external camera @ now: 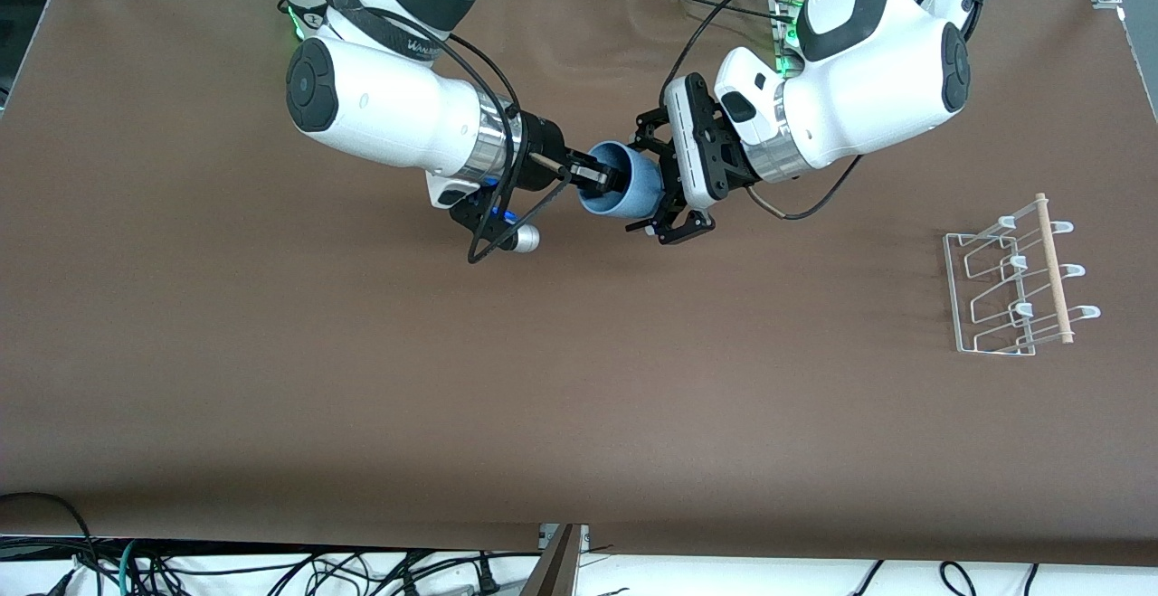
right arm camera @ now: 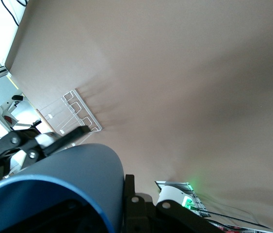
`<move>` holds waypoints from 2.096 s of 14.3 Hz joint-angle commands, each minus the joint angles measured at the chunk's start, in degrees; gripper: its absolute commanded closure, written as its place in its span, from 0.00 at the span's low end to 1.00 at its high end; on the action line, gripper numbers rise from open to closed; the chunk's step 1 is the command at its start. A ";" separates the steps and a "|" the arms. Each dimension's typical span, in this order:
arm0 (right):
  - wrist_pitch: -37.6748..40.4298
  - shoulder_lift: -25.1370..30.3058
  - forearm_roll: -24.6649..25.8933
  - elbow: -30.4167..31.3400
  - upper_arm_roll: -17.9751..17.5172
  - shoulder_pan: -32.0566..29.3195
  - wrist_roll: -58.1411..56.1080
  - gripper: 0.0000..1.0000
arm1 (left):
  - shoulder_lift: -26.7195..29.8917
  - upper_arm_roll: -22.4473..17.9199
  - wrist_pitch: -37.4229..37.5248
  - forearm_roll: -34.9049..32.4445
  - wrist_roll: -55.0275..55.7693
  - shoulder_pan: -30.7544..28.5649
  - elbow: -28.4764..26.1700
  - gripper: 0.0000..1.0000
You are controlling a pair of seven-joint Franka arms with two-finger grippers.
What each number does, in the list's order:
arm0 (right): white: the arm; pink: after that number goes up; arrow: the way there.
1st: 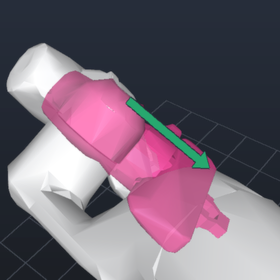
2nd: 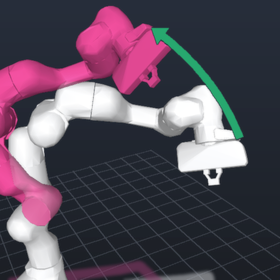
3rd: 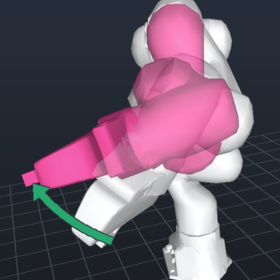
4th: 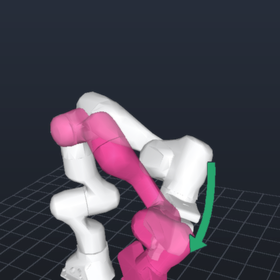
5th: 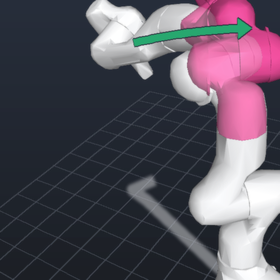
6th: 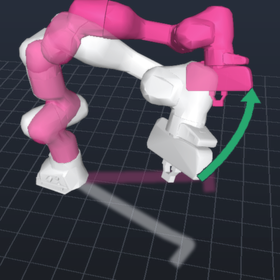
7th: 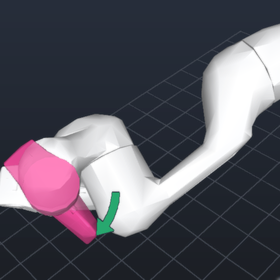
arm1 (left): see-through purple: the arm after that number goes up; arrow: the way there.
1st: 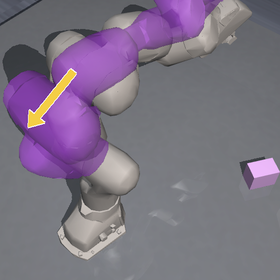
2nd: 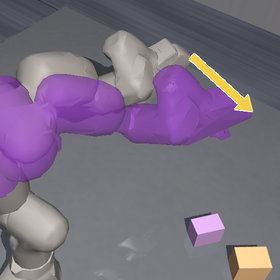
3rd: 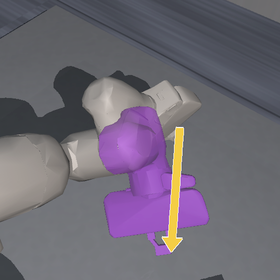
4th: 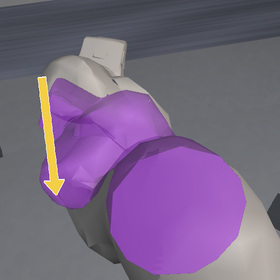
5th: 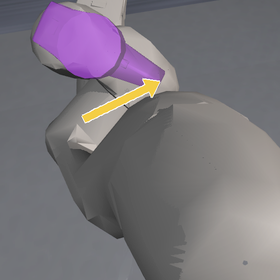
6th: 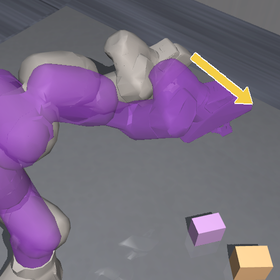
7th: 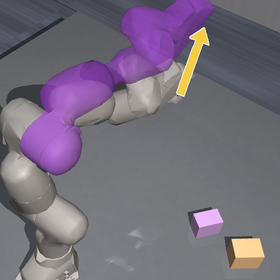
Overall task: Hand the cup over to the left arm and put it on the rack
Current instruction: 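Close the left gripper on the cup while the right gripper releases, then carry the cup to the rack with the left gripper while the right withdraws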
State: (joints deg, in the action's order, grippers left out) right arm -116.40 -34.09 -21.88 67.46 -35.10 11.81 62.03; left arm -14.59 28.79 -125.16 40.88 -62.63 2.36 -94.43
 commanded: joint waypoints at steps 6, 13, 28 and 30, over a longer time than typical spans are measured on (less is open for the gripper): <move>-0.50 -0.19 -1.67 -0.75 -0.41 -0.21 0.37 0.90 | 1.93 0.57 -0.43 2.27 -1.53 -0.78 -1.54 1.00; 0.38 0.25 -2.99 -0.84 -0.32 -3.10 -0.68 0.01 | 2.46 0.57 5.80 2.27 -1.53 -2.80 -1.19 1.00; 24.70 10.87 5.05 -0.93 3.36 -27.10 -18.05 0.01 | 1.58 -0.13 19.16 -14.66 4.60 -11.58 -1.01 1.00; 28.40 13.86 13.93 -0.40 5.47 -26.93 -22.63 0.01 | 1.58 -0.13 22.23 -22.99 9.60 -13.43 -0.93 1.00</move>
State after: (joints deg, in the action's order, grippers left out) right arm -91.43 -24.36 -14.12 65.77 -31.22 -15.46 43.12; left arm -13.94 28.13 -105.29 23.95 -57.39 -9.26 -94.83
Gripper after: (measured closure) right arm 0.009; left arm 0.256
